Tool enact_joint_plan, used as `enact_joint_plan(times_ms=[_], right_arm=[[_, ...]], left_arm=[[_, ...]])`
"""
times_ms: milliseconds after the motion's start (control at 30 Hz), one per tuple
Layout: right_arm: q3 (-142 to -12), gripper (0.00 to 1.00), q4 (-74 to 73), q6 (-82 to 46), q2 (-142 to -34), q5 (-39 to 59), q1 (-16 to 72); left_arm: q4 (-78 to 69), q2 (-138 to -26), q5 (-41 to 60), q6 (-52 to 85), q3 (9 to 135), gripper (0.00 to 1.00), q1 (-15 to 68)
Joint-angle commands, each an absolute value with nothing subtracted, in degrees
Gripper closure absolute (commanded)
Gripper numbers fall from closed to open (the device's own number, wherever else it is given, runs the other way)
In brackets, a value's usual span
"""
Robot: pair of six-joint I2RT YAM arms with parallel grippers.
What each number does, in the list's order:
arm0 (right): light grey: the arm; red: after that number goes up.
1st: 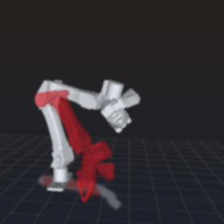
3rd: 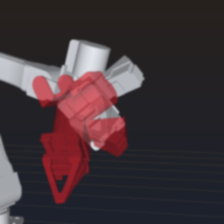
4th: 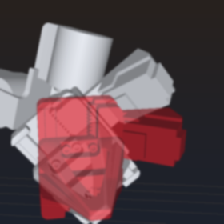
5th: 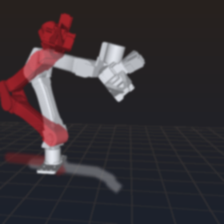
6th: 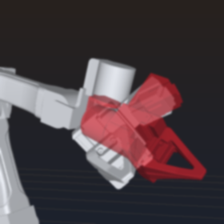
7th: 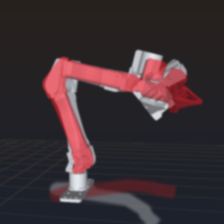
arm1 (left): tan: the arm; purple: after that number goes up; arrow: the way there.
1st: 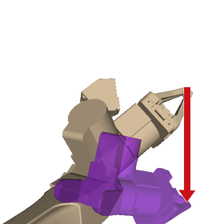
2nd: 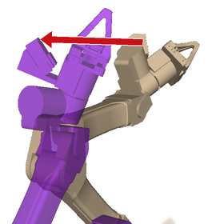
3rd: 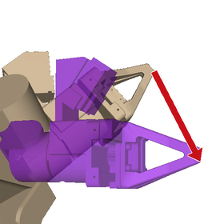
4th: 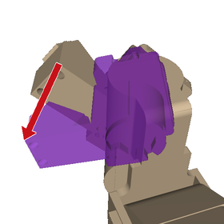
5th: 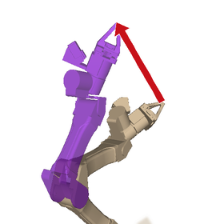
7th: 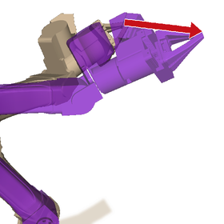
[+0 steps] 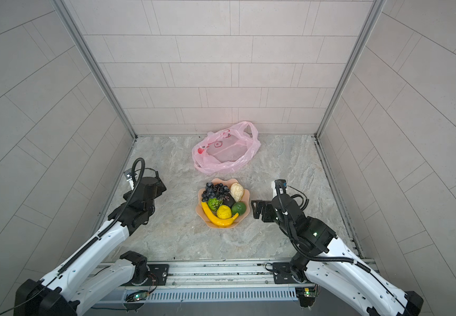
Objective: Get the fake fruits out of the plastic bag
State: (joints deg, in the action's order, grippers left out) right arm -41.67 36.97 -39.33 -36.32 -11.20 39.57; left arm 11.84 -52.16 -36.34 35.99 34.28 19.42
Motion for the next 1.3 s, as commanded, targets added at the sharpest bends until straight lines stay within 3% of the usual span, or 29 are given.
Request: enact_joint_plan(times_ms=[0, 133, 267, 400, 700, 833, 967, 1067, 1133, 1267], right_arm=[[-44.1, 0.01, 40.9, -29.3, -37.3, -25.9, 37.0], [-44.6, 0.01, 34.9, -22.7, -42.0, -32.2, 30.2], [-39.7, 0.01, 23.7, -19.3, -47.1, -31.7, 20.6], [-34.1, 0.01, 13.2, -16.5, -52.4, -31.2, 15.3], [-29.5, 0.01, -11.6, -9.7, -70.8, -36.5, 12.1], [-27.5, 0.01, -23.5, -5.4, -76.8, -33.0, 11.2], [-24.8, 0.01, -32.5, -2.2, -77.4, -25.5, 10.5], [-25.1, 0.01, -34.2, -0.1, -78.8, -23.0, 10.1], [-23.6, 0.01, -38.3, 0.7, -79.8, -20.8, 9.7], [-22.7, 0.01, -42.4, 1.1, -82.6, -19.0, 9.0]], left_arm=[[7.1, -52.2, -41.3, 36.2, 32.9, 0.0, 19.8], [-1.2, -54.3, -50.3, 27.5, 31.1, 0.0, 20.6], [-6.7, -57.1, -59.2, 20.8, 29.0, 0.0, 20.3], [-15.1, -64.9, -59.3, 12.2, 27.9, 0.0, 19.6], [-31.6, -75.3, -40.0, 7.3, 23.4, 0.0, 11.7], [-36.4, -78.6, -34.8, 2.6, 24.2, 0.0, 11.2], [-50.2, -86.3, -26.6, 1.5, 20.4, 0.0, 8.1], [-41.0, -87.9, -20.7, 3.2, 25.5, 0.0, 4.7], [-43.6, -88.5, -16.5, 3.7, 25.0, 0.0, 2.7], [-41.0, -87.9, -16.0, 3.8, 25.7, 0.0, 2.4]])
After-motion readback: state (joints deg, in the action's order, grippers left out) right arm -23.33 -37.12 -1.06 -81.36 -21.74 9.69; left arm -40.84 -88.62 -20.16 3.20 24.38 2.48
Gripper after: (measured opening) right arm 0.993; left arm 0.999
